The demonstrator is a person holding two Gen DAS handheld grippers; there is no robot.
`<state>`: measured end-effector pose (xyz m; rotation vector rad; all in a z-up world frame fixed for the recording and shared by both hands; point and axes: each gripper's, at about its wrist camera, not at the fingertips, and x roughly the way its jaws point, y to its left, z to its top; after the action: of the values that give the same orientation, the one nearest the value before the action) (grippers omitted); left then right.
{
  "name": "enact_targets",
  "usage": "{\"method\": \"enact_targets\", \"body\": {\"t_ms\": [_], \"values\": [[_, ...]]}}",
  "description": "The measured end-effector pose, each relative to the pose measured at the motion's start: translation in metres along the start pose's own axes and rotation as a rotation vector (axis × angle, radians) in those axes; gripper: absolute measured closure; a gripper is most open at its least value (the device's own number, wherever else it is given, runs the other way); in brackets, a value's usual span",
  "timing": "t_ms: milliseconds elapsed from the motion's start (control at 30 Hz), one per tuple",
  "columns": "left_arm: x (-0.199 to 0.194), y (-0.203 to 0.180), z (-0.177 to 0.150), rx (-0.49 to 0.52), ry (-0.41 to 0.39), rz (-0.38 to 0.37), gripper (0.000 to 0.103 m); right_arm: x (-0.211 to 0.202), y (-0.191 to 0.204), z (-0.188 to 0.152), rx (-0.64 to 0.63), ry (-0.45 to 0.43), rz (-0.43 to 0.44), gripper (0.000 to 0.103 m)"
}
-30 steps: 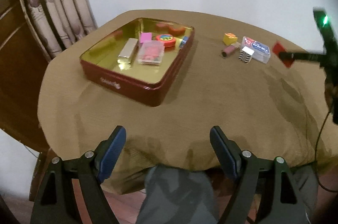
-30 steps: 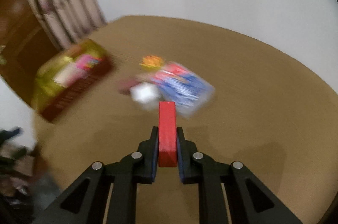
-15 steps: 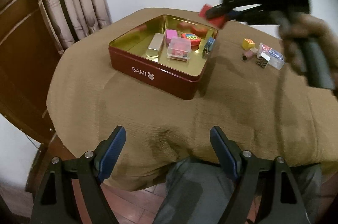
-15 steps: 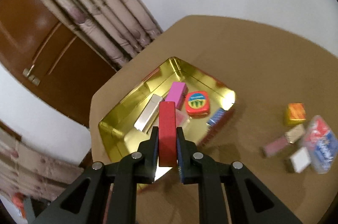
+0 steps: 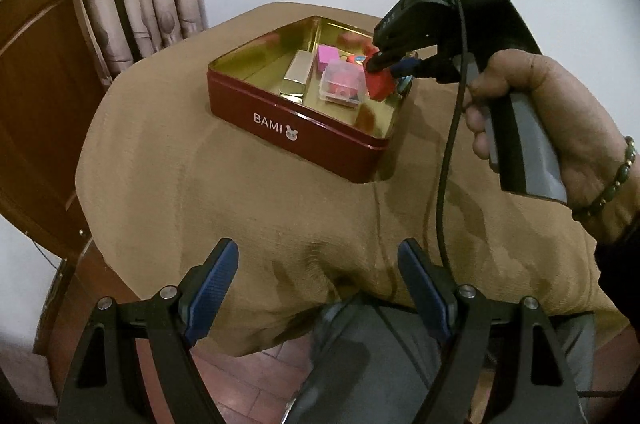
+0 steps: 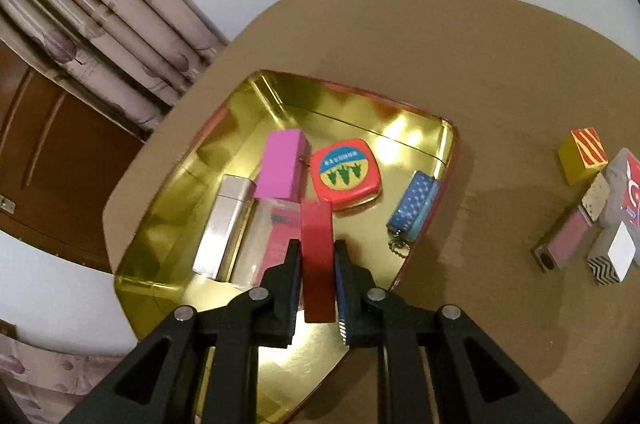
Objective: Organize rigid objects
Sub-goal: 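Carry the red block into the gold tin and open the right tool, then reach the left tool to the white zigzag cube and grasp it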
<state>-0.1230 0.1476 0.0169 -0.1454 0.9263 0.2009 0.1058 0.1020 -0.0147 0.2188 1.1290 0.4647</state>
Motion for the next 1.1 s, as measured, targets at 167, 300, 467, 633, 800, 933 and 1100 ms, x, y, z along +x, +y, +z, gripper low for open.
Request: {"method": "enact_targets", "body": {"t_ms": [167,300,467,633,800,933,1100], "values": [[0.002,-0.002,-0.001,0.002,-0.002,0.015,0.025,-0.024,-0.001,-0.005,-0.054,-0.087,-0.001,0.086],[0.002,-0.006,-0.003,0.018,-0.009,0.032,0.024,-0.083,-0.036,-0.029,-0.078,-0.259,0.003,0.086],[0.000,-0.020,-0.008,0.060,-0.006,0.023,0.025,-0.131,-0.115,-0.076,-0.116,-0.367,-0.249,0.086],[-0.002,-0.045,-0.009,0.135,0.011,-0.026,0.025,-0.149,-0.216,-0.123,-0.058,-0.320,-0.496,0.086],[0.000,-0.082,0.009,0.203,0.012,-0.109,0.025,-0.161,-0.292,-0.146,0.030,-0.293,-0.598,0.086],[0.017,-0.125,0.037,0.282,0.011,-0.205,0.025,-0.172,-0.321,-0.155,0.111,-0.331,-0.527,0.085],[0.053,-0.181,0.082,0.384,0.014,-0.357,0.025,-0.178,-0.329,-0.157,0.117,-0.345,-0.478,0.063]]}}
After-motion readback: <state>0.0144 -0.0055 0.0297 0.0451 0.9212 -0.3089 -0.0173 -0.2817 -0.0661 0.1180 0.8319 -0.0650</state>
